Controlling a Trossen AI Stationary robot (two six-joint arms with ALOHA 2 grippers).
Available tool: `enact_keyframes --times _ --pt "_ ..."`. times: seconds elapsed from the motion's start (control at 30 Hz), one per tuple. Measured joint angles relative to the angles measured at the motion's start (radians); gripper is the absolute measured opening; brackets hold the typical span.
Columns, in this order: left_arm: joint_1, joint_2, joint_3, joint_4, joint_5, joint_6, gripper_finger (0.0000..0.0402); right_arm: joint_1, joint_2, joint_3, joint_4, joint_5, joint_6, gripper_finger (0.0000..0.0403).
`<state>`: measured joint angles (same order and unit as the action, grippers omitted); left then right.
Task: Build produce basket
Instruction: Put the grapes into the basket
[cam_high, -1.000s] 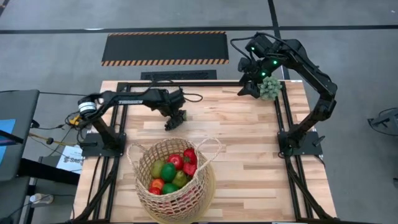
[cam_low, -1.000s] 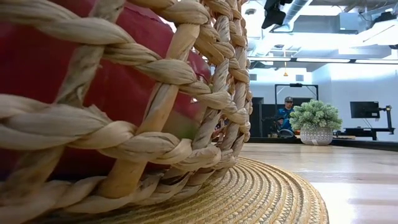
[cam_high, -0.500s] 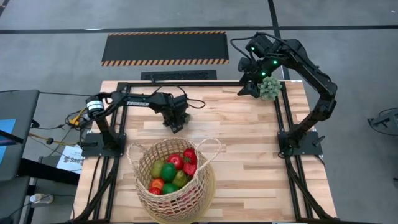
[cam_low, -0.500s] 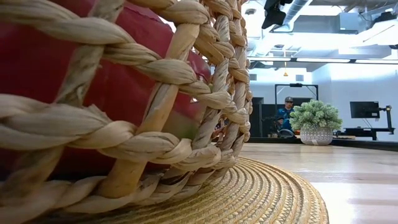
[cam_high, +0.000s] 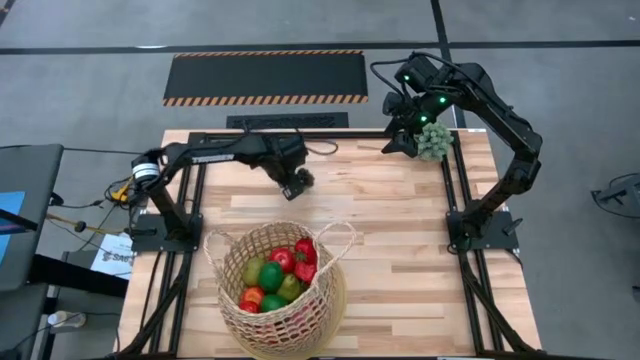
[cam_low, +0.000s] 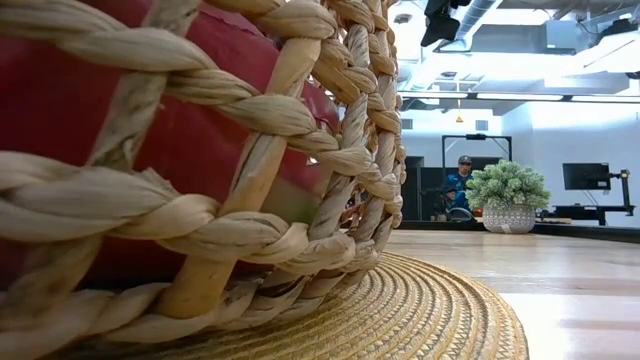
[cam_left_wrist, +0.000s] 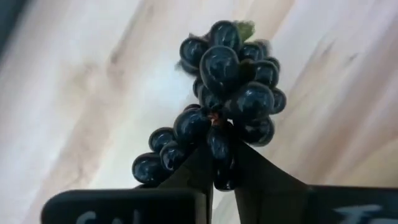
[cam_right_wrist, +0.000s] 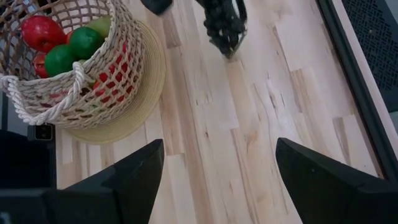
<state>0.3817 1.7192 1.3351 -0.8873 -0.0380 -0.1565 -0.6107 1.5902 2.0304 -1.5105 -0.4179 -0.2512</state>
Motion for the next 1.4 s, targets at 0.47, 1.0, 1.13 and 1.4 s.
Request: enact_keyframes --times 0.47,1.0,1.13,1.4 --pt "-0.204 -0.214 0.530 -0.383 0.043 -0.198 0.0017 0.003 0.000 0.000 0.000 0.000 0.048 0.0327" --pt "-0.784 -0.218 0.521 -0.559 -0.130 -0.649 0.0020 0.102 0.000 0.000 0.008 0.000 0.176 0.0327" --pt "-0.800 -0.150 0.521 -0.603 -0.125 -0.615 0.0020 0.142 0.000 0.000 0.007 0.000 0.204 0.0327" --pt "-0.822 -0.047 0.521 -0.632 -0.022 -0.506 0.0101 0.237 -0.001 0.000 0.007 0.000 0.263 0.0327"
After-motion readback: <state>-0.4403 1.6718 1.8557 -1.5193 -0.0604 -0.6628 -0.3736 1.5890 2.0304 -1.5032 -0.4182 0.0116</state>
